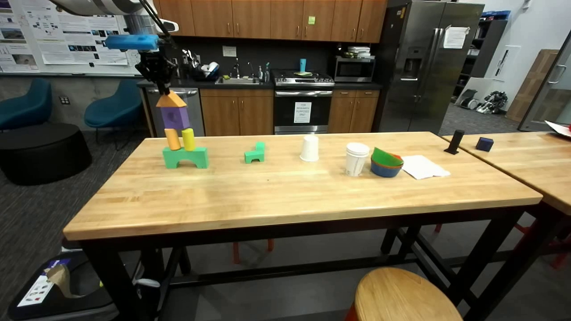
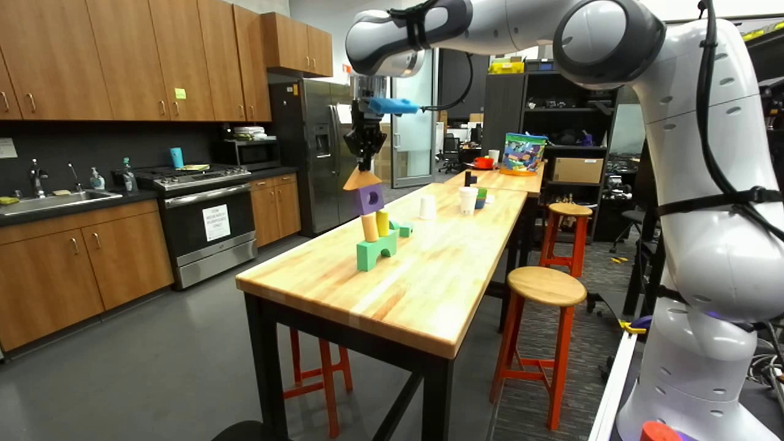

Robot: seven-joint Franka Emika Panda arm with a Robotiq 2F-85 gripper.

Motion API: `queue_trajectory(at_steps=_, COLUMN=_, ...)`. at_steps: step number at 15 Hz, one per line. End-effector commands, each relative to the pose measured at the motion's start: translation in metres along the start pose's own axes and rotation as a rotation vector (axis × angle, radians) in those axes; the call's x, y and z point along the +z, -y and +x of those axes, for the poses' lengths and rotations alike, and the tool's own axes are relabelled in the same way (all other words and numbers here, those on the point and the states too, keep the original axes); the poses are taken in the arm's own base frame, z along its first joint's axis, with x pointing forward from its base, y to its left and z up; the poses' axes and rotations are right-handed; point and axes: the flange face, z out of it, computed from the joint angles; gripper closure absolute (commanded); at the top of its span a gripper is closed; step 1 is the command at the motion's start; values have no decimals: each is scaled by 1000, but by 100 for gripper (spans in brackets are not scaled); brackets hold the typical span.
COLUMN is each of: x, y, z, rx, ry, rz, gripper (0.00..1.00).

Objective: Remove the orange block from the pile and put it on the table

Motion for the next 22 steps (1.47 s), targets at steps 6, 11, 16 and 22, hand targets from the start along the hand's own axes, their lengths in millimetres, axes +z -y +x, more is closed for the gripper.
queue_trajectory(at_steps=6, x=-13, y=-9, z=-1, rx=0, ry=-12, rz=7, gripper=98)
queue_trajectory(at_steps=11, x=-53, y=-11, z=-5, rx=-14, ry=-78, rz=-25, gripper=99)
queue_trajectory(at_steps=16, x=-108, y=-12, z=-13, rx=-47, ry=-174, rz=-56, gripper=100)
queue_trajectory(at_steps=22, x=-125, y=-19, z=-18, rx=-40, ry=-213, rz=-49, gripper=100)
